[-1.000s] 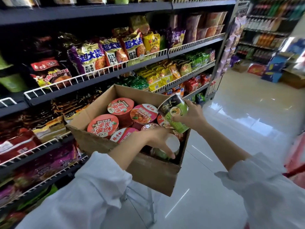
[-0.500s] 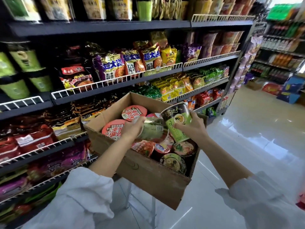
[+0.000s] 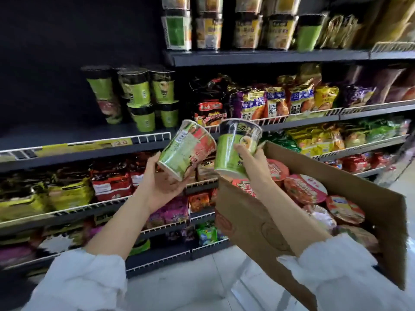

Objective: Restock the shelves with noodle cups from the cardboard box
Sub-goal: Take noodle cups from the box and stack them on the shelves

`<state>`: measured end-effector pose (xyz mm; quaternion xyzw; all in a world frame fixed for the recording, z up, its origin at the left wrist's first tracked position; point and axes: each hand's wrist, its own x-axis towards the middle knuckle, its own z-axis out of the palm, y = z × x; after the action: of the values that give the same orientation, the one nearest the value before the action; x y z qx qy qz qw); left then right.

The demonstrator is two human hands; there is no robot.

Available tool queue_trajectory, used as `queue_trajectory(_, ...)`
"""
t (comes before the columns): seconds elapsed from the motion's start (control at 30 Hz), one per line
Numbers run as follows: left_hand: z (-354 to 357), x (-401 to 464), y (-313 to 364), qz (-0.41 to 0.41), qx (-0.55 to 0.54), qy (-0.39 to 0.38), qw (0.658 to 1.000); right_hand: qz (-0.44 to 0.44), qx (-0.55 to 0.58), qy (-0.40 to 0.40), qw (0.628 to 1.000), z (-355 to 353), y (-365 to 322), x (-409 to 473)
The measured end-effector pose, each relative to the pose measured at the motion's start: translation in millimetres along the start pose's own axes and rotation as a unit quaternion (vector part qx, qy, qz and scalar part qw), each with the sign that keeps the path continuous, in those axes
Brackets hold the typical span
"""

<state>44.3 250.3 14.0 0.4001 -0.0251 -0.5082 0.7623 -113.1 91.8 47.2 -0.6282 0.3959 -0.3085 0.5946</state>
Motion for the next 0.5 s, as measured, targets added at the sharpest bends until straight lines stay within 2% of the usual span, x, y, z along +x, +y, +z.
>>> queue_trajectory(0.13,-54.9,-31.4,49.5,0.046,0.059,-0.079,0.994,-0.002,0.027,-0.060,0.998,92.3,-10.1,-0.8)
queue_trajectory(0.2,-74.1,-40.7,69.6,0.073,0.083,-0.072,0.991,-0.018,0.016,-0.092,0.995,135.8,-15.3,0.4)
queue_trajectory(0.27,-91.0,-42.9,93.9,0.111,0.115,0.005,0.987,-0.028,0.002,-0.107,0.994,176.7,-24.2,3.5)
queue_trajectory(0.33,-109.0,-38.3,121.5,0.165,0.180,0.100,0.965,-0.038,0.001,-0.115,0.993,212.7,-32.2,11.3)
queue_trajectory(0.4,-126.8,-28.5,150.2,0.231,0.256,0.173,0.922,-0.055,0.005,-0.119,0.991,243.3,-38.8,21.9)
queue_trajectory(0.5,-139.3,-12.9,192.9,0.277,0.372,0.270,0.844,-0.096,0.019,-0.120,0.988,282.8,-51.0,40.8)
